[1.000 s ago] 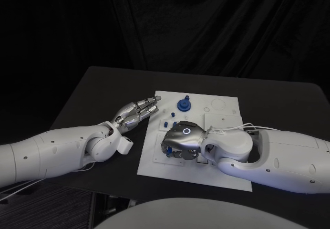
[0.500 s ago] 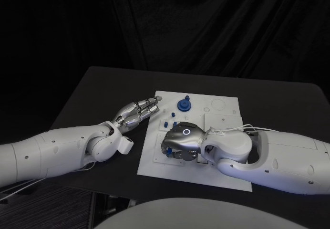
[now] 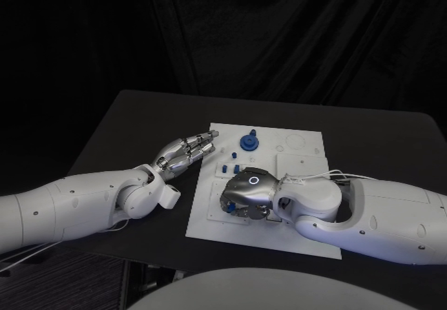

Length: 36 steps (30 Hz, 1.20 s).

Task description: Assemble the parts on the task board

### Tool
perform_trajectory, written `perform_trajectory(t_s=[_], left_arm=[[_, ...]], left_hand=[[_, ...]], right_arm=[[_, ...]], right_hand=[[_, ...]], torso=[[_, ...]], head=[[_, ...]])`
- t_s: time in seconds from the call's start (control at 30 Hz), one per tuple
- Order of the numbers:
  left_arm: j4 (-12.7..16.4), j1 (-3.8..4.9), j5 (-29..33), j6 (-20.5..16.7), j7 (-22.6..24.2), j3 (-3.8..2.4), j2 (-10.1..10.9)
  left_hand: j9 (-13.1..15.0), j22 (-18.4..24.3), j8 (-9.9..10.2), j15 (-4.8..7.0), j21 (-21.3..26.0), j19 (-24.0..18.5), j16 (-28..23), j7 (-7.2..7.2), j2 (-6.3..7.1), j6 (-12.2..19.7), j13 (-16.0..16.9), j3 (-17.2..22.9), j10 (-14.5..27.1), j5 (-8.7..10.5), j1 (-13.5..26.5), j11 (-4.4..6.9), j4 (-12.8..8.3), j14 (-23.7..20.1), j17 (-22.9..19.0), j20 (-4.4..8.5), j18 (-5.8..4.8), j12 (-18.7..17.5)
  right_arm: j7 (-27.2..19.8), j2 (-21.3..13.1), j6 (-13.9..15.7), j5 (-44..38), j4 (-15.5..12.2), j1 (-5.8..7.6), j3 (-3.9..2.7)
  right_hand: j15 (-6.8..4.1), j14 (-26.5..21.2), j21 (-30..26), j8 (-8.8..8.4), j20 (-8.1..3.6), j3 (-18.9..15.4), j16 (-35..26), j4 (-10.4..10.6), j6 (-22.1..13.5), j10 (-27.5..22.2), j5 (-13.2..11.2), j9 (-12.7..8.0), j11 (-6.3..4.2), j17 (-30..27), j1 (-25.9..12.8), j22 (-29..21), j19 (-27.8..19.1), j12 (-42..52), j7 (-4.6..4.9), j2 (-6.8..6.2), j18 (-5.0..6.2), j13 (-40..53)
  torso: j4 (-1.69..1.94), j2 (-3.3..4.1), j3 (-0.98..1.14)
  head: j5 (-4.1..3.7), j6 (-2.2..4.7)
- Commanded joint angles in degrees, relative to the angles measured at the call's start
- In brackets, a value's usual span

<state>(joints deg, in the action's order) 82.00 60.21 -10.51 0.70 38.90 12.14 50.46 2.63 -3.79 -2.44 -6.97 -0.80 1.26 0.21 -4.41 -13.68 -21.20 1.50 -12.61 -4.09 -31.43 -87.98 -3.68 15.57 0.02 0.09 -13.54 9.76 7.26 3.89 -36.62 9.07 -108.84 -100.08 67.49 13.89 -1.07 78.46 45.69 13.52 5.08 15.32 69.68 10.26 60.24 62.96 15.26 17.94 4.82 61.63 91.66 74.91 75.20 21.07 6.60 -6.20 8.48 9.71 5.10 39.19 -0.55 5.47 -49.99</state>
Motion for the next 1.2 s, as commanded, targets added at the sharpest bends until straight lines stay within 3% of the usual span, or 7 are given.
perform_trajectory(t_s=[0.03, 0.47, 0.5, 0.63, 0.7, 0.87, 1.2], left_arm=[[0.0, -0.09, 0.3, 0.9, 3.6, -0.05, -0.2], [0.0, -0.12, 0.3, 0.9, 3.4, -0.05, -0.2], [0.0, -0.12, 0.3, 0.9, 3.4, -0.05, -0.2], [0.0, -0.13, 0.3, 0.9, 3.4, -0.05, -0.2], [0.0, -0.13, 0.3, 0.9, 3.4, -0.05, -0.2], [-0.2, -0.15, 0.3, 1.0, 3.4, -0.05, -0.3], [-0.3, -0.21, 0.3, 0.9, 3.4, -0.05, -0.1]], left_hand=[[0.1, 0.1, -0.2, -0.44, -0.1, 0.0, -0.2, -0.15, 0.15, -0.1, 0.0, 0.3, 0.1, -0.26, -0.7, 0.24, -0.1, 0.0, -0.1, -0.38, 0.54, 0.0], [0.1, 0.1, -0.3, -0.46, -0.1, 0.0, -0.2, -0.19, 0.15, -0.2, 0.0, 0.3, 0.2, -0.28, -0.7, 0.24, -0.2, 0.0, -0.1, -0.40, 0.53, 0.0], [0.1, 0.1, -0.3, -0.46, -0.1, 0.0, -0.2, -0.19, 0.15, -0.2, 0.0, 0.3, 0.2, -0.28, -0.7, 0.24, -0.2, 0.0, -0.1, -0.40, 0.53, 0.0], [0.1, 0.1, -0.3, -0.47, -0.1, 0.0, -0.2, -0.22, 0.15, -0.3, 0.0, 0.4, 0.2, -0.29, -0.7, 0.24, -0.2, 0.0, -0.1, -0.41, 0.53, -0.1], [0.1, 0.1, -0.3, -0.47, -0.1, 0.0, -0.2, -0.22, 0.15, -0.3, 0.0, 0.4, 0.2, -0.29, -0.7, 0.24, -0.2, 0.0, -0.1, -0.41, 0.53, -0.1], [0.1, 0.1, -0.3, -0.46, -0.1, 0.0, -0.2, -0.26, 0.15, -0.4, 0.0, 0.4, 0.2, -0.30, -0.7, 0.23, -0.2, 0.0, -0.1, -0.41, 0.53, -0.1], [0.2, 0.1, -0.3, -0.45, -0.1, 0.0, -0.2, -0.32, 0.14, -0.6, 0.0, 0.4, 0.2, -0.30, -0.7, 0.20, -0.2, 0.0, -0.1, -0.43, 0.52, -0.1]], right_arm=[[1.0, 0.0, -2.2, 0.7, 0.0, -0.31, 0.23], [1.5, 0.4, -1.2, 0.7, 0.7, -0.52, 0.24], [1.6, 0.4, -1.2, 0.7, 0.8, -0.55, 0.24], [1.8, 0.4, -1.1, 0.7, 0.9, -0.68, 0.24], [1.8, 0.4, -0.9, 0.7, 0.9, -0.73, 0.24], [1.0, -0.2, 2.3, 0.7, 0.8, -0.78, 0.24], [-2.0, -4.3, 12.9, 4.0, -1.0, 0.06, 0.21]], right_hand=[[0.00, -0.4, -0.3, -0.12, -0.09, -0.3, -0.2, -0.1, 0.0, 2.3, -0.1, 0.1, -1.98, 0.0, -0.4, 5.2, -0.4, 0.0, 0.07, -0.05, -1.01, 0.1], [0.76, -0.9, -1.8, -2.64, 0.34, -0.2, -0.9, 0.6, -3.7, 0.1, -1.3, -0.6, -0.97, -0.6, -1.3, 4.9, -1.2, -2.1, 1.01, -0.48, -0.95, -0.2], [1.69, -1.7, -3.6, -5.53, 0.90, -0.4, -1.6, 1.4, -8.6, -3.5, -2.8, -1.8, 0.13, -1.4, -2.3, 4.5, -2.1, -4.2, 0.30, -1.24, -0.86, -0.9], [2.38, -5.3, -11.2, -8.72, 1.87, -2.7, -4.7, 2.4, -20.4, -14.1, -6.5, -4.8, 2.24, -4.7, -4.2, 2.9, -6.0, -8.2, -4.17, -2.85, 0.22, -1.8], [2.51, -6.2, -13.1, -9.80, 2.22, -4.7, -5.0, 2.9, -23.9, -16.9, -7.4, -6.2, 2.41, -5.1, -4.0, 2.6, -6.9, -7.4, -5.21, -2.96, 0.56, -1.0], [2.66, -6.9, -14.6, -10.24, 2.53, -7.5, -5.0, 6.2, -30.3, -20.9, -8.7, -8.9, 2.54, -5.3, -2.5, 2.5, -7.1, -4.5, -7.23, -4.00, 0.74, 0.8], [2.50, -6.2, -13.6, -10.23, 2.43, -8.7, -4.2, 6.6, -32.3, -23.5, -9.3, -10.1, 2.30, -4.5, -3.4, 2.9, -6.0, -2.4, -8.63, -4.99, 0.59, 1.9]], torso=[[-0.04, -0.01, 0.01], [0.02, -0.03, 0.00], [0.04, -0.02, -0.01], [0.05, -0.01, -0.05], [0.04, -0.01, -0.07], [0.02, 0.03, -0.05], [0.09, 0.07, 0.03]], head=[[0.11, -0.01], [0.09, -0.01], [0.04, -0.01], [0.00, -0.01], [-0.01, -0.01], [-0.01, -0.01], [-0.29, -0.01]])
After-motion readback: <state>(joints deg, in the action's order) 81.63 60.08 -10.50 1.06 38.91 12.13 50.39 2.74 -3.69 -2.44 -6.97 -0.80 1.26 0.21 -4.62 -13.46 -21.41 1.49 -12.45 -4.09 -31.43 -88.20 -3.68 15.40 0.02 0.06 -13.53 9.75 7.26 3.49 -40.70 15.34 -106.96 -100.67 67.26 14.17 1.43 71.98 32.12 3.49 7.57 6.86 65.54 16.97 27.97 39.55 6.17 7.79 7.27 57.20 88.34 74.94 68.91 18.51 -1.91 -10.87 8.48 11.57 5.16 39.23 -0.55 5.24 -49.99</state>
